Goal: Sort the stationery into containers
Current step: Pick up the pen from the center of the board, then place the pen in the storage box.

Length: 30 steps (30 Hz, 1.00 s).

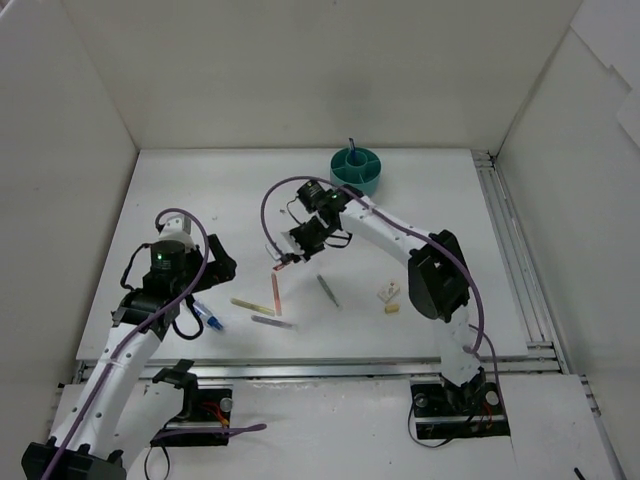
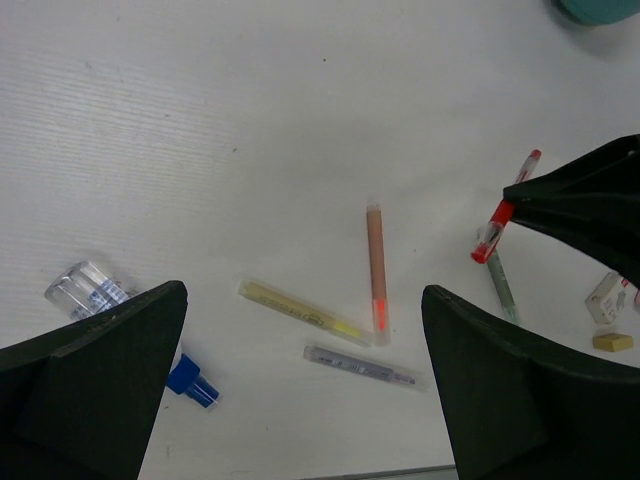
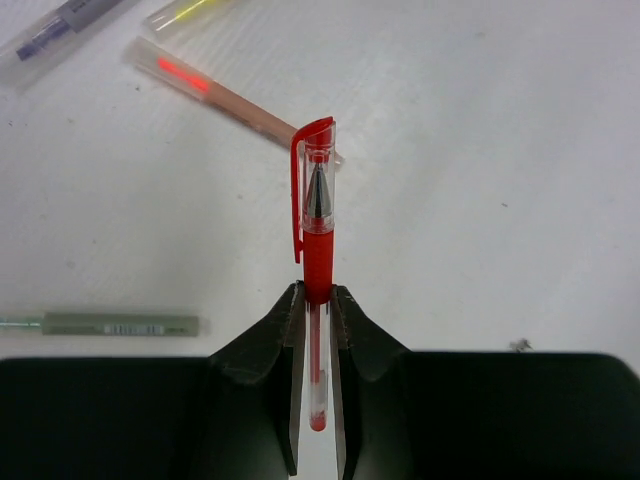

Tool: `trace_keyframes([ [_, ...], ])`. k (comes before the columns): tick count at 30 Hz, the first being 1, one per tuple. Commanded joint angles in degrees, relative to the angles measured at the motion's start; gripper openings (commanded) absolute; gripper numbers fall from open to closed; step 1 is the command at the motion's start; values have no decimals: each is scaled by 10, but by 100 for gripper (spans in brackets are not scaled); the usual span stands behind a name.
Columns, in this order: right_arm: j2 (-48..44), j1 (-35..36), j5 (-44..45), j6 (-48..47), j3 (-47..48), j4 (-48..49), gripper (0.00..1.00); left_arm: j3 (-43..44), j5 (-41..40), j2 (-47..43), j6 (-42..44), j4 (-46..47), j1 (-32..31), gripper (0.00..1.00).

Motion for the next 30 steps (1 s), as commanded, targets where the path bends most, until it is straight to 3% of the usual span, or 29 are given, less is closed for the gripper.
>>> trace_keyframes([
  [1, -69, -33, -99, 22, 42, -12, 0, 57, 4, 17, 14, 34, -2, 100],
  [3, -68, -59, -148, 64, 74, 6, 0, 64, 6, 27, 16, 44, -2, 100],
  [6, -53, -125, -221, 250, 130, 70, 0, 73, 10, 40, 16, 55, -8, 100],
  [8, -43, -172, -239, 387, 139, 221, 0, 79, 12, 56, 17, 58, -8, 100],
  [9, -41, -188, -229, 528, 133, 284, 0, 87, 12, 62, 18, 58, -8, 100],
  [10, -47, -211, -202, 632, 84, 495, 0, 91, 11, 68, 21, 58, -8, 100],
  [12, -60, -241, -49, 834, 7, 709, 0, 105, 11, 88, 23, 60, -8, 100],
  [13, -62, -252, -15, 865, -26, 807, 0, 108, 11, 94, 23, 62, -8, 100],
  [15, -53, -275, 44, 939, -13, 815, 0, 117, 13, 111, 24, 68, -8, 100],
  [19, -18, -299, 76, 984, 18, 838, 0, 131, 15, 133, 28, 73, -8, 100],
  [30, 51, -308, 104, 953, 44, 934, 0, 157, 15, 184, 31, 78, -13, 100],
])
